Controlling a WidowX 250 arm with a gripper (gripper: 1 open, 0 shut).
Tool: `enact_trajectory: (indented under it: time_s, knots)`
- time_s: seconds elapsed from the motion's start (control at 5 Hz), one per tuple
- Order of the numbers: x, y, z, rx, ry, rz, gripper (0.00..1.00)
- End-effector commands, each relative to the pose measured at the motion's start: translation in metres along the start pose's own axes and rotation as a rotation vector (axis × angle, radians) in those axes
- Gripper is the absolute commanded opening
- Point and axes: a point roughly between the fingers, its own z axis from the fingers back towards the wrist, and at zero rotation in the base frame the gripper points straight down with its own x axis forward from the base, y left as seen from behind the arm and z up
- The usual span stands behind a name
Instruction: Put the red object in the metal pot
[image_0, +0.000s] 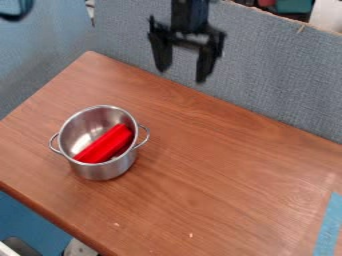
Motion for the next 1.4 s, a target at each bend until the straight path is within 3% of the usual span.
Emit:
enact_trajectory:
  time_s: [0.0,0.2,0.6,0.8,1.0,1.2]
  knots:
    - [-0.039,-0.023,0.027,0.015,-0.086,-0.075,1.0]
    - [-0.047,-0.035,0.02,0.007,-0.1,-0.141,1.0]
    - [-0.003,0.022,0.006,-0.03,-0.165,0.326,1.0]
    - [0.005,0.032,0.004,-0.011,-0.178,0.576,1.0]
    - [-0.004,0.018,0.005,0.038,-0.173,0.582,1.0]
    - [-0.018,0.019,-0.034,0.073,-0.167,0.623,1.0]
